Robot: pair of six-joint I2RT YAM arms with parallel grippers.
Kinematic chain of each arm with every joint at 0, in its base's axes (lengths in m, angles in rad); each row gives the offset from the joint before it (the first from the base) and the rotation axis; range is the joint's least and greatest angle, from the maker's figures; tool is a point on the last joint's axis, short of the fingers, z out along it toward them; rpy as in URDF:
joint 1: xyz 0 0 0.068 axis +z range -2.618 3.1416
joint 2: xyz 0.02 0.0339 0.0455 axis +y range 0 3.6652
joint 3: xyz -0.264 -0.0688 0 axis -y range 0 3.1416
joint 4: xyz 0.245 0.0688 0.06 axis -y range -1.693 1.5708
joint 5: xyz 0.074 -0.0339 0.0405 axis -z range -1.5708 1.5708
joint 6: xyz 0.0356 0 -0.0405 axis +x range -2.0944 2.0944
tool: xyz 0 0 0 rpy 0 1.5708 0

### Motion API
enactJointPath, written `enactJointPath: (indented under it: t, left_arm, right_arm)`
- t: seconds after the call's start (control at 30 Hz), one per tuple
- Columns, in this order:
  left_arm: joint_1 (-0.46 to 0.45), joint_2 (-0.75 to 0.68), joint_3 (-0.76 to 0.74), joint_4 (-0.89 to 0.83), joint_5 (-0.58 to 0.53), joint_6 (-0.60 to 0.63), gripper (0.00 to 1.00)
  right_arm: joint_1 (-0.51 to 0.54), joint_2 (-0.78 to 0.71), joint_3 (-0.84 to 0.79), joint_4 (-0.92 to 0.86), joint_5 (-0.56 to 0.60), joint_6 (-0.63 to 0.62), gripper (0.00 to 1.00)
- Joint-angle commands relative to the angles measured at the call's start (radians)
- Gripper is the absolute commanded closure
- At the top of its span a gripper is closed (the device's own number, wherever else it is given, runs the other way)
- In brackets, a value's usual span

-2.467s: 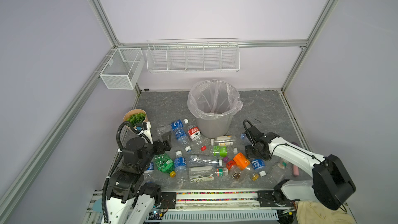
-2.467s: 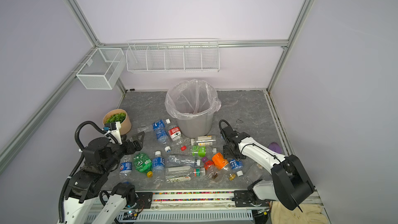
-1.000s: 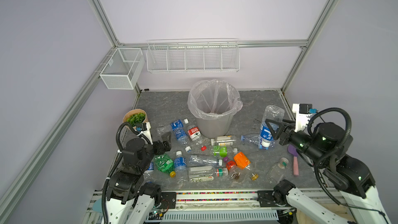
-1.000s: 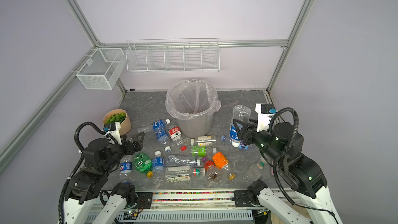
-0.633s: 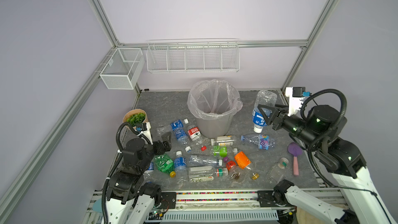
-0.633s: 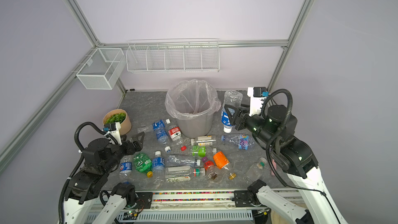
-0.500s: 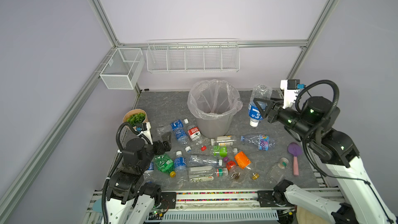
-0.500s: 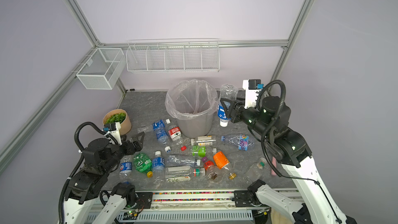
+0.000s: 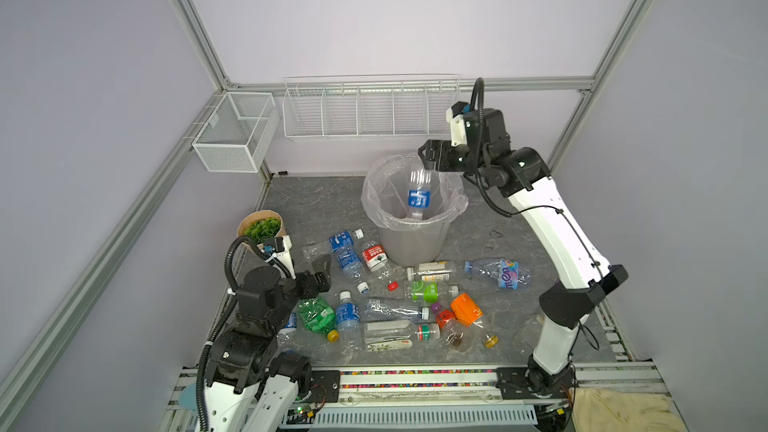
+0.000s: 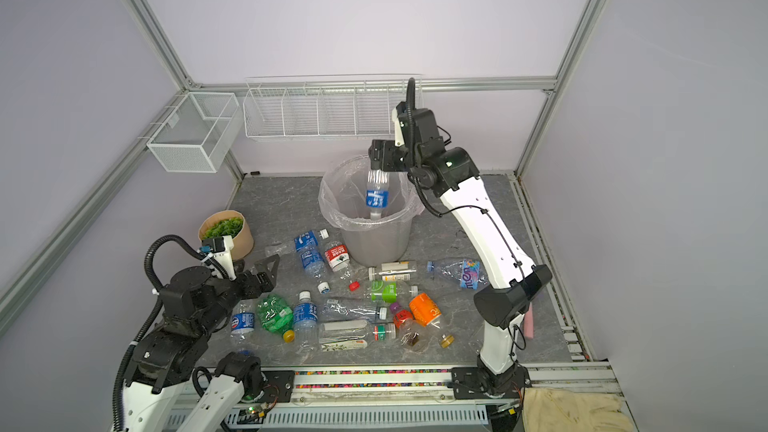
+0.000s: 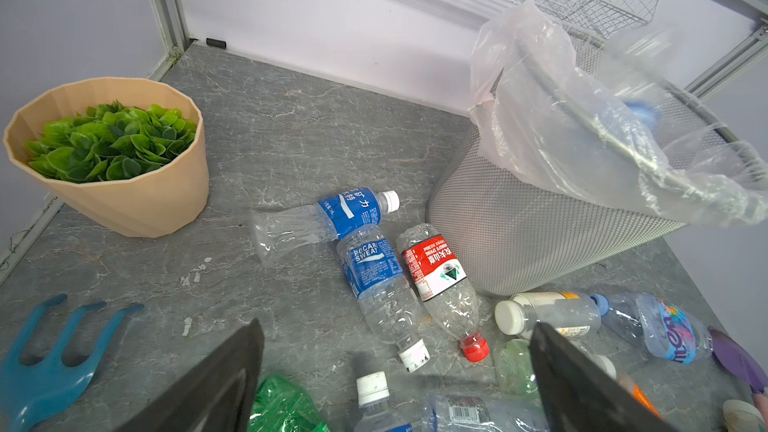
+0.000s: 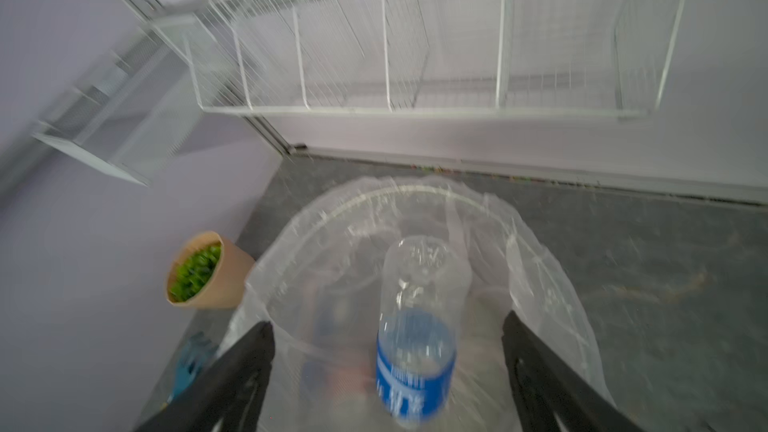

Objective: Throw the plastic bottles in the bin
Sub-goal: 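Open the right gripper to drop the bottle into the bin, then reach the left gripper to a green-label bottle while the right gripper withdraws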

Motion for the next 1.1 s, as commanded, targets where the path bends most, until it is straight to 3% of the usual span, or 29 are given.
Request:
enactJointPath:
  t: [0.0,0.37,0.5,0.63,0.87,1.07]
  left_arm:
    - [-0.010,-0.015,-0.011,-0.010,-0.020,-0.016,0.01]
    - [-0.015,-0.010,-0.015,0.023,0.090,0.026,0.03]
    - [-0.068,0.001,-0.009,0.028,0.128,0.052,0.05]
    - [-0.224,0.051,0.013,0.021,0.060,0.090,0.06]
    - [-0.697,0.230,0.045,0.066,-0.213,0.245,0.04]
    - [-0.852,0.404,0.041,0.150,-0.172,0.414,0.04]
  right_arm:
    - [0.034,-0.245,-0.163,0.034,0.096,-0.046,0.12]
    - [0.037,-0.689,-0.598,0.125,0.031,-0.040,0.12]
    - [0.037,-0.847,-0.776,0.154,0.028,-0.038,0.12]
    - [0.037,-0.960,-0.905,0.163,0.041,-0.042,0.12]
    - [0.037,-1.050,-1.005,0.128,0.020,-0.049,0.12]
    - [0.037,-1.091,-1.031,0.092,0.028,-0.065,0.12]
